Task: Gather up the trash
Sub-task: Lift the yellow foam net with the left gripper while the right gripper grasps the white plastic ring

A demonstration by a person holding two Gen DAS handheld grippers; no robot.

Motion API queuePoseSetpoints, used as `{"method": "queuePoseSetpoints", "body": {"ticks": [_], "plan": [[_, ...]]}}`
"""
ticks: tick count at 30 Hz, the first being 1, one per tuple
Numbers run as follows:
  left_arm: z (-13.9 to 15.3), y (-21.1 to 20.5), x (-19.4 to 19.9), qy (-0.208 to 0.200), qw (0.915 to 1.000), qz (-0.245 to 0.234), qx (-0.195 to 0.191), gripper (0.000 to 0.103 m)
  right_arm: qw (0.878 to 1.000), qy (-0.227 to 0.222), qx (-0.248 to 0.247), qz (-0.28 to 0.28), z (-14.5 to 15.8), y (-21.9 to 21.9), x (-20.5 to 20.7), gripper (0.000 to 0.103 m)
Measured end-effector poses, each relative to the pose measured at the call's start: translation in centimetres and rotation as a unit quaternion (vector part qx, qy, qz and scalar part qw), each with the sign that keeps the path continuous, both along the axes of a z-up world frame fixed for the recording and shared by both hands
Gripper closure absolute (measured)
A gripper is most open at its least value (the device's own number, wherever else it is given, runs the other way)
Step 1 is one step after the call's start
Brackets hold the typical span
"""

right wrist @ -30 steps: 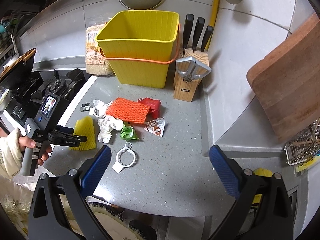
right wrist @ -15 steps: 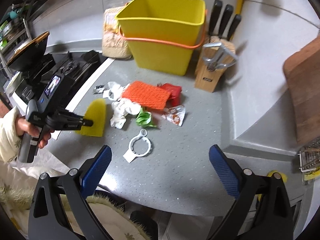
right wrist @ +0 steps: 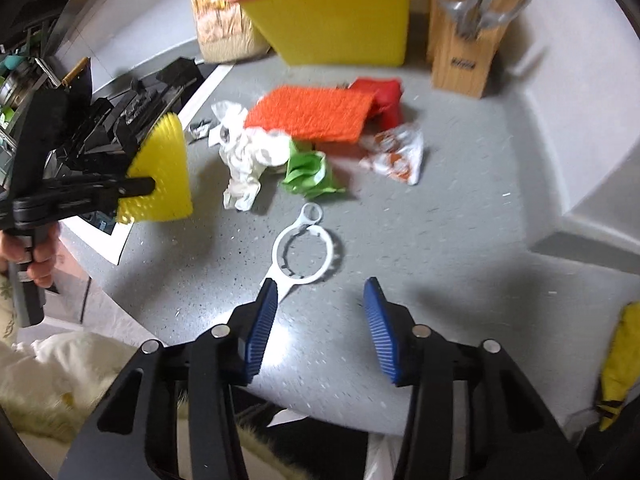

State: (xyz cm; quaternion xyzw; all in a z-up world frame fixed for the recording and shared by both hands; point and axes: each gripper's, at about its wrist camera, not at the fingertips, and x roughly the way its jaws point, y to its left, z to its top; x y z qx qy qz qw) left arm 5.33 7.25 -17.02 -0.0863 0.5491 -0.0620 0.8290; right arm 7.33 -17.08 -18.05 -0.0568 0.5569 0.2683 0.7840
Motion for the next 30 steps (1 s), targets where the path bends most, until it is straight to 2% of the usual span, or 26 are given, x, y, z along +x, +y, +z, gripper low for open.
{"method": "queuePoseSetpoints", "body": {"ticks": [6,14,16,17,18,19,24,30], "plan": [[1.1,-0.8,0.1,-0.017,0.9998,-0.009,0.006,0.091,1.0,0.029,0.0,-0.005,-2.8,2.1,2.1,0.079],[1.8,-0.8,0.1,-0.027,0.9996,-0.009,0.006,0.091,0.999,0.01,-0.044,-0.018,-3.5,2.6,3.1,0.08],[1.9,-0.8,0.1,-0.028,0.9996,-0.01,0.005,0.091,0.999,0.021,-0.045,-0.022,-4.1,2.4,3.4,0.079],[1.9,-0.9,0.1,-0.028,0.9995,-0.011,0.005,0.091,0.999,0.024,-0.043,-0.021,-4.1,2.4,3.5,0.08],[1.9,-0.9,0.1,-0.028,0.9995,-0.011,0.005,0.091,0.999,0.025,-0.042,-0.017,-4.0,2.5,3.6,0.092],[1.8,-0.9,0.1,-0.028,0.9995,-0.011,0.004,0.091,0.999,0.03,-0.039,-0.014,-4.0,2.6,3.6,0.097],[2.0,-0.8,0.1,-0.031,0.9995,-0.008,0.002,0.091,0.999,0.033,-0.026,-0.027,-3.6,2.1,3.2,0.099],[3.5,-0.4,-0.4,-0.048,0.9988,-0.006,0.002,0.091,0.998,0.011,-0.001,-0.056,-0.8,-0.1,2.7,0.099]]}}
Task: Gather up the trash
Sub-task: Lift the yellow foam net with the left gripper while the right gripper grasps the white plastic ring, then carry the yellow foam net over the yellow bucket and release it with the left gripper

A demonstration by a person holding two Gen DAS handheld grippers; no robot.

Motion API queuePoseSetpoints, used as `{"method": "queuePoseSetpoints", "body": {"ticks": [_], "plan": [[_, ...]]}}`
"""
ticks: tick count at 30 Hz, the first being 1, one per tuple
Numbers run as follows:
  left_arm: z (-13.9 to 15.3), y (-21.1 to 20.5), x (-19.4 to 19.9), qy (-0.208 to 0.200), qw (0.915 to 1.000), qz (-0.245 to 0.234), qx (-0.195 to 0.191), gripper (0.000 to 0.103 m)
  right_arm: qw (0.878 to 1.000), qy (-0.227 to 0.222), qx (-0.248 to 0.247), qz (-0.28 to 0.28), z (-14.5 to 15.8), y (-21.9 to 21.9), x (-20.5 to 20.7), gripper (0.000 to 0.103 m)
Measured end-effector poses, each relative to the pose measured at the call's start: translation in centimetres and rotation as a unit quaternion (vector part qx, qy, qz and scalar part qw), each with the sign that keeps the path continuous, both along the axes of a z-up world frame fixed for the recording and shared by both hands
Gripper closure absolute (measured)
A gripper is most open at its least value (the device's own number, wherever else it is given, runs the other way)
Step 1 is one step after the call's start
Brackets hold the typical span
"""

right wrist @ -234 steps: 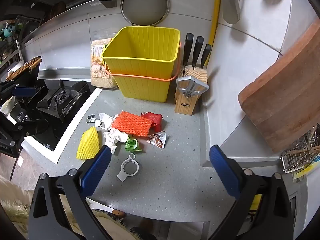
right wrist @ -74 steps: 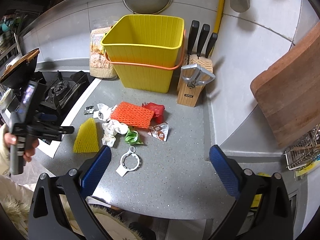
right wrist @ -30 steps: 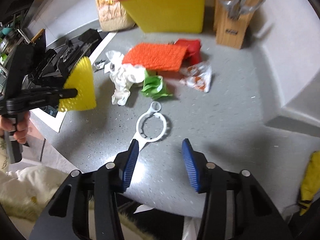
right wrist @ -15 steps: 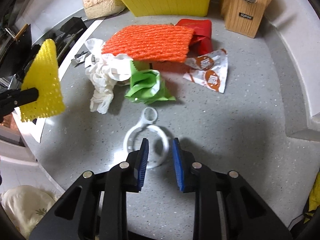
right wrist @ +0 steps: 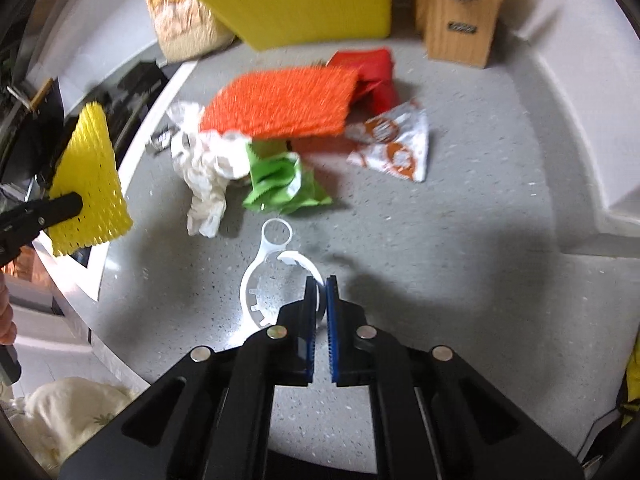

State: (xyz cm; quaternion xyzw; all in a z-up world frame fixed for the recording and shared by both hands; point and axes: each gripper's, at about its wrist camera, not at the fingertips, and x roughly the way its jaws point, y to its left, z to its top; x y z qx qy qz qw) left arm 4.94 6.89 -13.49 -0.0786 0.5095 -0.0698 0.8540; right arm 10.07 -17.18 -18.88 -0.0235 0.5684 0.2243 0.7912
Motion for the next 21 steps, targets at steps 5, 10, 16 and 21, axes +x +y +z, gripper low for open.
{"method": "queuePoseSetpoints", "body": {"ticks": [5,10,16,21], "plan": [[3.0,0.3,-0.2,-0.037,0.9993,0.005,0.0,0.091,0.999,-0.026,0.016,-0.024,2.2,-1.8,-0.9,0.099],[8.4,0.0,0.8,-0.107,0.9942,-0.003,0.004,0.091,0.998,-0.047,0.016,-0.031,3.5,-2.5,-1.5,0.099],[13.3,-0.3,5.8,-0.179,0.9824,-0.007,0.052,0.091,0.997,-0.065,0.014,-0.036,4.3,-3.1,-2.4,0.099],[15.7,-1.1,11.9,-0.195,0.9784,-0.016,0.066,0.091,0.995,-0.088,0.006,-0.049,5.2,-4.1,-3.3,0.099]]}}
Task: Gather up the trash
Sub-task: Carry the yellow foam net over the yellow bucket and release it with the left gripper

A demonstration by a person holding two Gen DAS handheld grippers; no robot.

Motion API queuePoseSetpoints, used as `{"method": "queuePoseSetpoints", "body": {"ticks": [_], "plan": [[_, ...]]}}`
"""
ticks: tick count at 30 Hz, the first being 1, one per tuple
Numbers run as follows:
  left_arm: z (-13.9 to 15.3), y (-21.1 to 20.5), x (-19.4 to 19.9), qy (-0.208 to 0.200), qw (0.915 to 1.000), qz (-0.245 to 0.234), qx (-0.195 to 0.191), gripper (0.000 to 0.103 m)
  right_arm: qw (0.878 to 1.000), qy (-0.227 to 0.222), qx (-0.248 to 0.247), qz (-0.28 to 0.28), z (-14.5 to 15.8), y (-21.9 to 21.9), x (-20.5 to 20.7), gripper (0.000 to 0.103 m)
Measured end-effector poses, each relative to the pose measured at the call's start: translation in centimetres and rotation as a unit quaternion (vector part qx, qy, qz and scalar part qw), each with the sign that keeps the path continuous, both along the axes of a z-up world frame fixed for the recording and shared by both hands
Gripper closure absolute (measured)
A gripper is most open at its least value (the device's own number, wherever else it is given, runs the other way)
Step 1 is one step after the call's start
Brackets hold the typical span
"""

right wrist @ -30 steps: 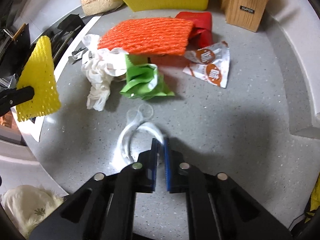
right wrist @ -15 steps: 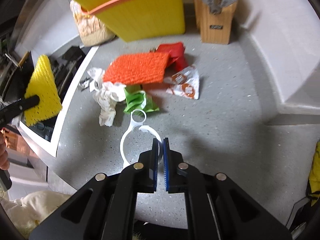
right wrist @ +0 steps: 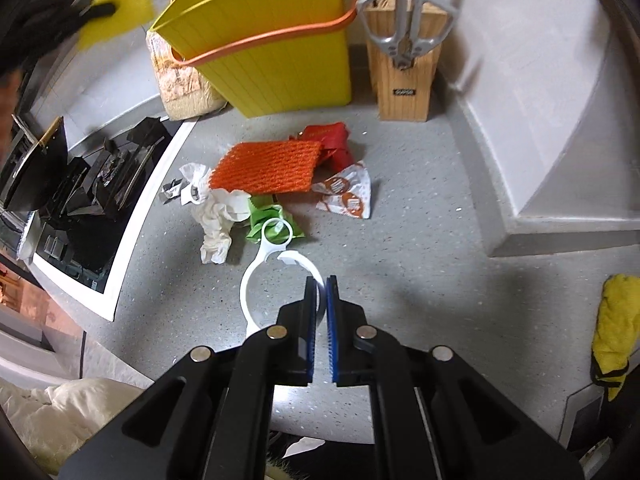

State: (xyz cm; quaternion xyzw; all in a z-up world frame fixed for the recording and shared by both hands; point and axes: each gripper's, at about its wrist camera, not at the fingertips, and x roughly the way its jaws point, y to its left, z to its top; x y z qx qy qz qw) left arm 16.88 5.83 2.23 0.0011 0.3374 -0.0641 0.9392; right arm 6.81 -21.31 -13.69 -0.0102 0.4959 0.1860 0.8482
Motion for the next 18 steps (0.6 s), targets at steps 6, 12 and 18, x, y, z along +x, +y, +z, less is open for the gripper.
{"method": "queuePoseSetpoints", "body": {"ticks": [6,12,18], "plan": [[-0.2,-2.2,6.1,0.016,0.9995,-0.01,0.024,0.091,0.999,-0.017,-0.011,-0.025,0.8,-1.7,-1.1,0.099],[-2.8,-3.6,10.3,0.063,0.997,-0.011,0.043,0.086,0.998,-0.024,-0.016,-0.054,0.8,-3.5,-2.1,0.099],[-2.8,-3.4,8.7,0.027,0.9986,0.012,0.044,0.009,0.998,-0.022,-0.013,-0.06,0.7,-4.2,-2.1,0.099]]}}
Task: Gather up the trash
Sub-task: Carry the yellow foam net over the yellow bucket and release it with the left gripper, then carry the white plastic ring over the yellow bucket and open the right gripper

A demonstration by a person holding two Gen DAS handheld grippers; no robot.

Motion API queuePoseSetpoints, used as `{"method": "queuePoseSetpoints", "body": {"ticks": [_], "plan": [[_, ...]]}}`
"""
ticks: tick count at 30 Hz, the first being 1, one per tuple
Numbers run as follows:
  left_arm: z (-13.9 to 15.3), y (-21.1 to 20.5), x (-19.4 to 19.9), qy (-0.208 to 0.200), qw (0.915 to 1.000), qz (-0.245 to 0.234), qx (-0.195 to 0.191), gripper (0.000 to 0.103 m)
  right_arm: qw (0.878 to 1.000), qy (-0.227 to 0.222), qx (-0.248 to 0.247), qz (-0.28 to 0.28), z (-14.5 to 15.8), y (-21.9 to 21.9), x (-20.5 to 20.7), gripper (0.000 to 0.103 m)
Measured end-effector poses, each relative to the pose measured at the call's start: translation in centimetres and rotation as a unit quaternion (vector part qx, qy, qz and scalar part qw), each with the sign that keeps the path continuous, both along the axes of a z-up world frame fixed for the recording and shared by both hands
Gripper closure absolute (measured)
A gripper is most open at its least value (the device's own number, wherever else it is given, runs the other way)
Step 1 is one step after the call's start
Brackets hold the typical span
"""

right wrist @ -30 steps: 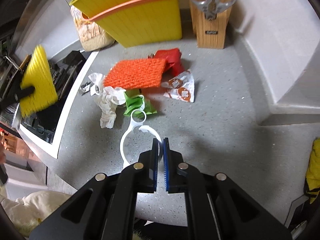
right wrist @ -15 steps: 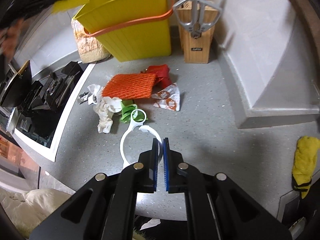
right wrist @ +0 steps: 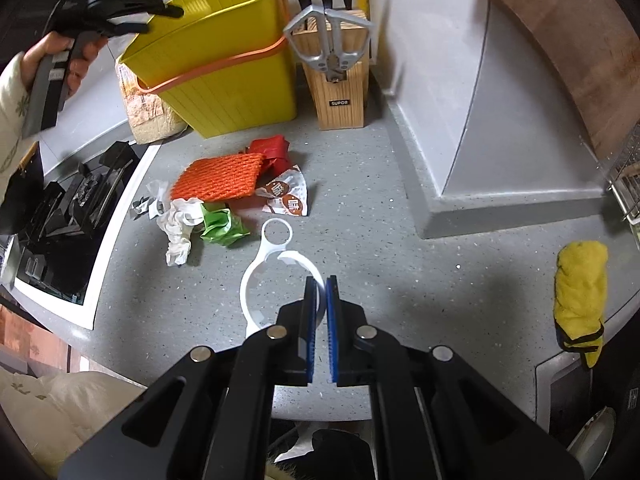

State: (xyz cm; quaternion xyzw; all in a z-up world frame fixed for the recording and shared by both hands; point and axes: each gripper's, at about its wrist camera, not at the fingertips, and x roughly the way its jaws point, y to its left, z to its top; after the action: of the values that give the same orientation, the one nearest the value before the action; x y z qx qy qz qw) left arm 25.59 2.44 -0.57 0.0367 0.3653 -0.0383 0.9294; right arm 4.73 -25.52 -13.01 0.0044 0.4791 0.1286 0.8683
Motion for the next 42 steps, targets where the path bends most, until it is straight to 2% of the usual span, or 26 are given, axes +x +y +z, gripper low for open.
{"method": "queuePoseSetpoints", "body": {"ticks": [6,9,12,14,18,22,26,30,31,32,33,36,38,40,42], "plan": [[2.1,1.8,-5.4,-0.061,0.9978,0.007,-0.023,0.004,1.0,-0.018,0.004,0.025,1.0,1.3,0.9,0.099],[1.3,2.5,-10.5,-0.086,0.9959,0.016,-0.023,0.004,0.997,-0.058,0.017,0.041,3.9,2.5,2.2,0.099],[-1.0,3.4,-14.4,-0.062,0.9971,0.027,-0.036,0.004,0.99,-0.123,0.031,0.053,8.4,3.9,3.6,0.099],[-2.9,4.0,-17.0,-0.044,0.9969,0.049,-0.044,0.004,0.98,-0.187,0.038,0.058,12.3,5.4,5.1,0.099],[-5.9,4.6,-20.9,-0.019,0.9961,0.079,-0.035,0.004,0.961,-0.266,0.031,0.069,17.5,8.6,9.5,0.099],[-7.1,5.1,-23.4,-0.018,0.9941,0.101,-0.037,0.004,0.964,-0.254,0.018,0.077,18.1,11.6,15.4,0.099],[-7.3,5.2,-25.7,-0.029,0.9925,0.118,-0.014,0.004,0.974,-0.211,-0.016,0.078,16.1,14.5,20.6,0.099],[-7.7,6.5,-26.6,-0.022,0.986,0.161,-0.038,0.004,0.983,-0.16,-0.021,0.086,13.9,15.9,23.4,0.098],[-7.9,6.9,-26.7,-0.019,0.9837,0.174,-0.041,0.004,0.984,-0.155,-0.017,0.086,13.7,16.0,23.6,0.091],[-7.9,7.2,-26.7,-0.018,0.9822,0.183,-0.04,0.004,0.984,-0.152,-0.01,0.089,13.7,16.0,23.6,0.05],[-8.1,7.6,-26.9,-0.018,0.9807,0.19,-0.041,0.004,0.983,-0.158,-0.008,0.093,13.7,16.1,23.3,0.031],[-8.5,8.6,-27.1,-0.016,0.9818,0.18,-0.058,0.004,0.979,-0.176,-0.007,0.105,14.0,15.8,22.4,0.031],[-8.6,9.0,-26.9,-0.007,0.9814,0.184,-0.053,0.004,0.974,-0.199,0.0,0.109,14.7,15.3,21.0,0.031],[-8.5,9.3,-26.7,-0.006,0.9805,0.189,-0.053,0.004,0.967,-0.228,0.007,0.117,15.8,14.8,18.8,0.024],[-8.4,9.5,-26.5,-0.01,0.9799,0.191,-0.057,0.004,0.958,-0.258,0.012,0.127,16.4,14.1,16.5,0.013]]}}
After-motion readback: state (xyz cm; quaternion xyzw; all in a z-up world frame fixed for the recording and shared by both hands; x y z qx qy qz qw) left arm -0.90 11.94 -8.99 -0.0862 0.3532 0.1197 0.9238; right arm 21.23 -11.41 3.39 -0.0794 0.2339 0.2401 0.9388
